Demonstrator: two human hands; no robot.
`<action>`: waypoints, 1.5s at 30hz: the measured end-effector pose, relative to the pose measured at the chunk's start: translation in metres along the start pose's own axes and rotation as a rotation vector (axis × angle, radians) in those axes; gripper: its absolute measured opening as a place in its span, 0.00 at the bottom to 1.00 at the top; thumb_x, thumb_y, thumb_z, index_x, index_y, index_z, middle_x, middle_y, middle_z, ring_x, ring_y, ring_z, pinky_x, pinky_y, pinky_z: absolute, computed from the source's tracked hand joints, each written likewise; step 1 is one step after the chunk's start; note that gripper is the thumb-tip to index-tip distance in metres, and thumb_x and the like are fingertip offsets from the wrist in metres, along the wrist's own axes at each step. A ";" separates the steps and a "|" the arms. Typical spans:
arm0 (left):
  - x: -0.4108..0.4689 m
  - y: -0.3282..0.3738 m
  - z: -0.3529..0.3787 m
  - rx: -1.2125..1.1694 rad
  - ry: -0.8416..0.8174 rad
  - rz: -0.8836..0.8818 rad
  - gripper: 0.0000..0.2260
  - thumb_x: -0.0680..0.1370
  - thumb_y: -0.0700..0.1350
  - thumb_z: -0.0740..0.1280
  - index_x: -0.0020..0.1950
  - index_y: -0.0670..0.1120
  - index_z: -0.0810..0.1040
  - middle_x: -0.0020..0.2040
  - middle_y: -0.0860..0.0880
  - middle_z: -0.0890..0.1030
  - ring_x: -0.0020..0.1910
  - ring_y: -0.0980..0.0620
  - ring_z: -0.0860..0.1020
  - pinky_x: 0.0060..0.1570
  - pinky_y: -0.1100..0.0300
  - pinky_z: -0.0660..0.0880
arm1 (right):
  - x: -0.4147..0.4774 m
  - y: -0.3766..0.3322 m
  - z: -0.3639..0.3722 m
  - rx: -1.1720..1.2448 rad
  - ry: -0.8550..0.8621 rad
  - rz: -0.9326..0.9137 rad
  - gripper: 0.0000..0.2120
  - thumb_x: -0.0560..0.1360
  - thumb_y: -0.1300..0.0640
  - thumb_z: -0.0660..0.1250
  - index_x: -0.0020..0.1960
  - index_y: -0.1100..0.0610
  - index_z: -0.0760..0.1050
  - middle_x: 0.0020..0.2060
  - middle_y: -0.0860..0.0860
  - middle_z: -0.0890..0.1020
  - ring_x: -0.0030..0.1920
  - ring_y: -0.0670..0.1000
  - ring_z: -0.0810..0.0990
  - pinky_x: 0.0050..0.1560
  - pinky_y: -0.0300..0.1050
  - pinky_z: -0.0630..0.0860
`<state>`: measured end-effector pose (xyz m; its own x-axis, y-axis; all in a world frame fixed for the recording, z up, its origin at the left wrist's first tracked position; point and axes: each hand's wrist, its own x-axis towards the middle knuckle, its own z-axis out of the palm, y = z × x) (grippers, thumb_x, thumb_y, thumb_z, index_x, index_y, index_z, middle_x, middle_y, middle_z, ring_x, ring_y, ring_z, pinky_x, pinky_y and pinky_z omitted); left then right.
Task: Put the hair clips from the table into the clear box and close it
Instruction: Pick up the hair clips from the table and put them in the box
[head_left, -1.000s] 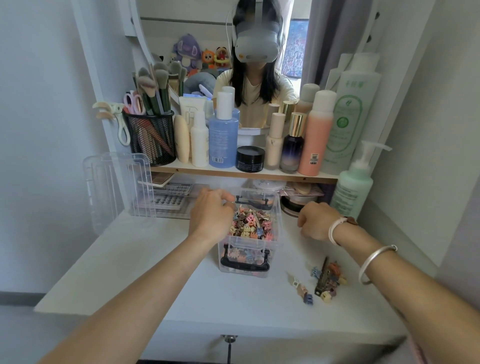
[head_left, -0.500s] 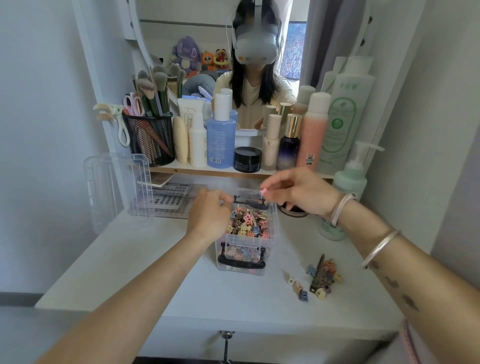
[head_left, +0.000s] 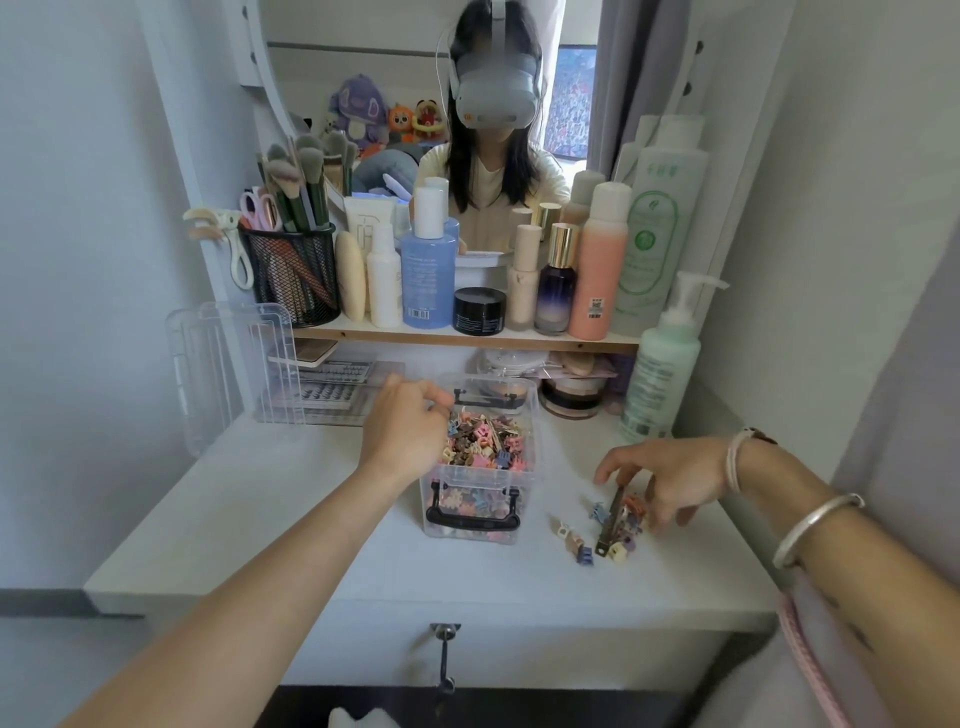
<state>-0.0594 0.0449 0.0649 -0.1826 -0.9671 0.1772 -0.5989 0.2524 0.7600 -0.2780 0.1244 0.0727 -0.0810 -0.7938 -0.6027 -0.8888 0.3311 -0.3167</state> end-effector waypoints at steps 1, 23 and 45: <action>-0.001 0.000 0.000 0.000 0.001 -0.001 0.12 0.77 0.37 0.58 0.53 0.44 0.79 0.62 0.43 0.70 0.59 0.42 0.74 0.61 0.54 0.71 | 0.000 -0.001 0.003 -0.046 0.005 -0.009 0.27 0.71 0.69 0.65 0.64 0.48 0.64 0.59 0.51 0.67 0.42 0.47 0.73 0.34 0.36 0.73; -0.004 0.001 -0.001 0.018 0.013 0.002 0.11 0.78 0.38 0.58 0.53 0.43 0.79 0.64 0.43 0.70 0.61 0.44 0.73 0.60 0.56 0.68 | 0.025 0.009 0.012 -0.011 0.400 -0.087 0.16 0.70 0.70 0.63 0.31 0.51 0.71 0.30 0.49 0.75 0.28 0.45 0.75 0.29 0.33 0.75; -0.006 0.003 -0.001 -0.002 0.010 -0.004 0.12 0.77 0.37 0.58 0.52 0.43 0.80 0.63 0.43 0.71 0.58 0.43 0.75 0.58 0.56 0.69 | 0.007 -0.054 -0.021 0.585 0.670 -0.464 0.11 0.71 0.70 0.68 0.35 0.57 0.76 0.32 0.51 0.78 0.27 0.43 0.77 0.33 0.32 0.78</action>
<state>-0.0591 0.0519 0.0670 -0.1722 -0.9684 0.1802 -0.5980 0.2481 0.7621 -0.2399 0.0905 0.1010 -0.1796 -0.9720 0.1517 -0.5503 -0.0286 -0.8345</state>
